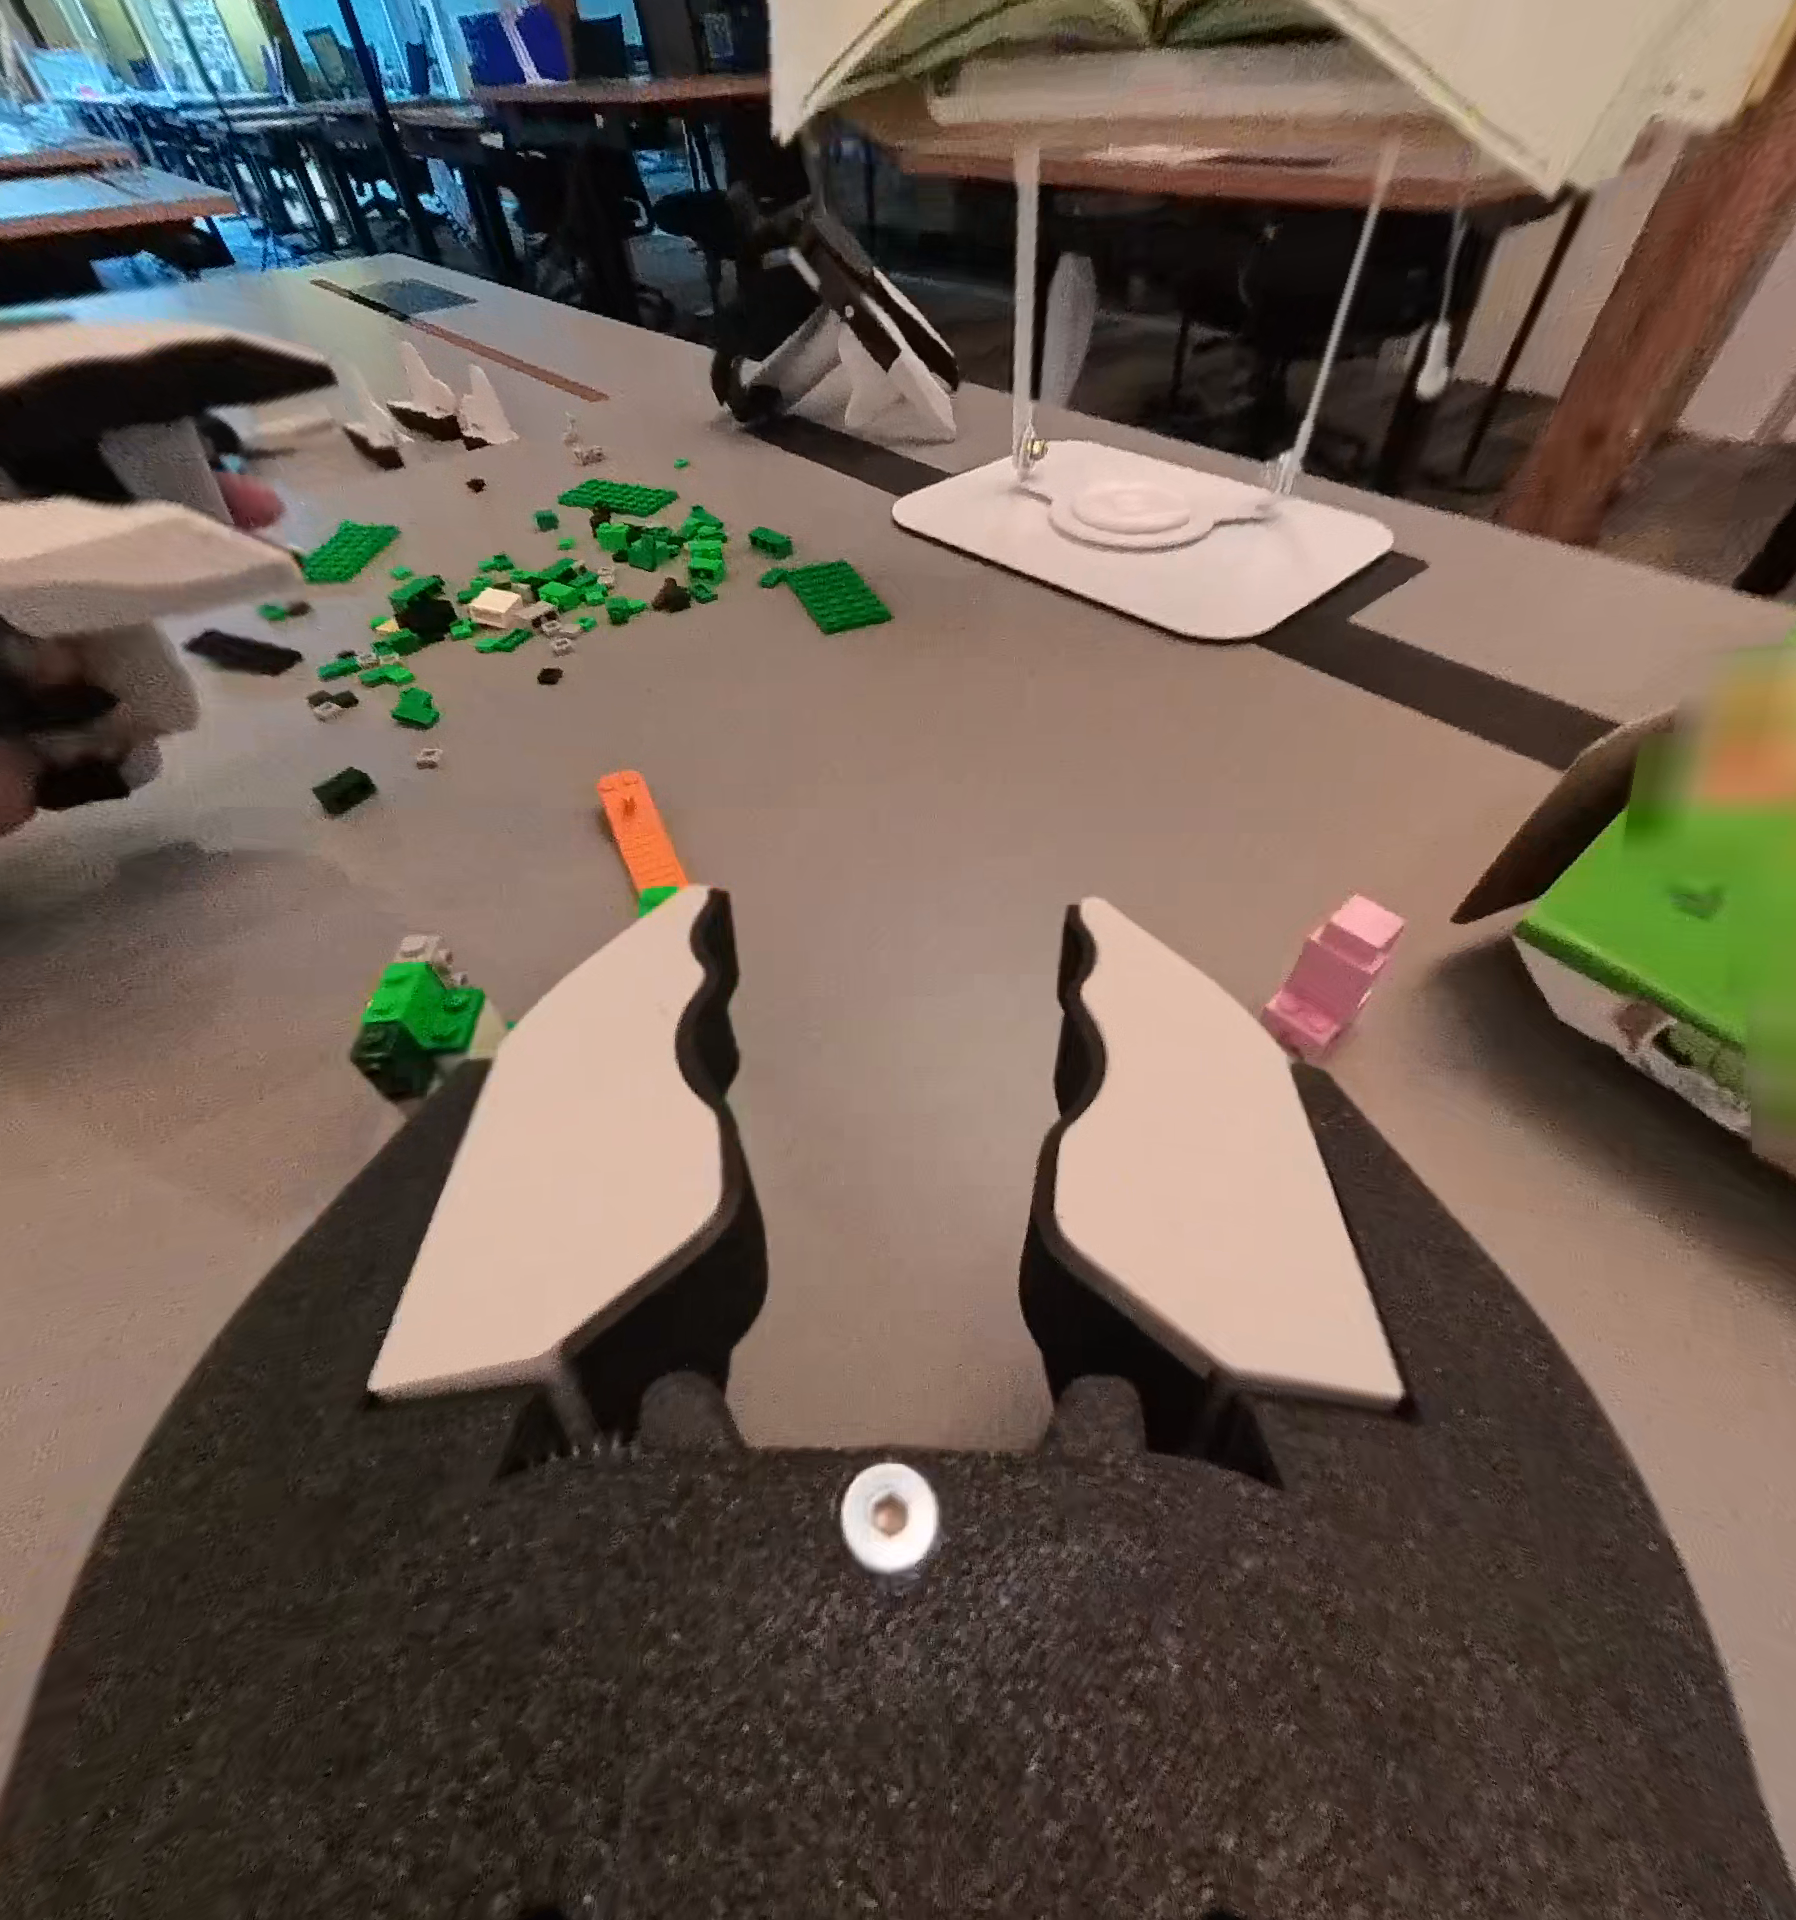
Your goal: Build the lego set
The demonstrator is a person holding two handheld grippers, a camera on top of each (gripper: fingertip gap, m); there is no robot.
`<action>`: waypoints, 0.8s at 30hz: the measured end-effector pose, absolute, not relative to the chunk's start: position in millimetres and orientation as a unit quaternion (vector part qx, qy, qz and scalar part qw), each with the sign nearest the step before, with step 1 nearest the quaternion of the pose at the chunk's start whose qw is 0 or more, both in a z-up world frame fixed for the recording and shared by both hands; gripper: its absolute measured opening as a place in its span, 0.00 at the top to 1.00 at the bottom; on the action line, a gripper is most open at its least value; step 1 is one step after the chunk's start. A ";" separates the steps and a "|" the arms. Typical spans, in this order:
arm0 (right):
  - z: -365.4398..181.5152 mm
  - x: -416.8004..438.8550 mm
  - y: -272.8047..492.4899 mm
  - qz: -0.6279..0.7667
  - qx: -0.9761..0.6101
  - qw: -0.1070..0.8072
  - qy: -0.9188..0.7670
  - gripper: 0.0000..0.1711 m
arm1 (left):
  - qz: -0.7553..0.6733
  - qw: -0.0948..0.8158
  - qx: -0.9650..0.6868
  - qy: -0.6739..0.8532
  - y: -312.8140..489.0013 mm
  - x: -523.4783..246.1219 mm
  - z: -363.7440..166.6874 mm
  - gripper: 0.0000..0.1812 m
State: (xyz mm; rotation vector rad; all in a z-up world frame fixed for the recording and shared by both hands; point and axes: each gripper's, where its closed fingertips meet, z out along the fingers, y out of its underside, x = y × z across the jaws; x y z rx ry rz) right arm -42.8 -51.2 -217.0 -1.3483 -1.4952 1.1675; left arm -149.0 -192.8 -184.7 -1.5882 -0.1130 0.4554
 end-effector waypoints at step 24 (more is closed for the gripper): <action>-264.0 -20.1 -101.2 0.489 -0.429 0.140 -0.746 0.65 | -0.069 0.623 -0.772 0.105 -179.6 -67.5 -217.8 0.67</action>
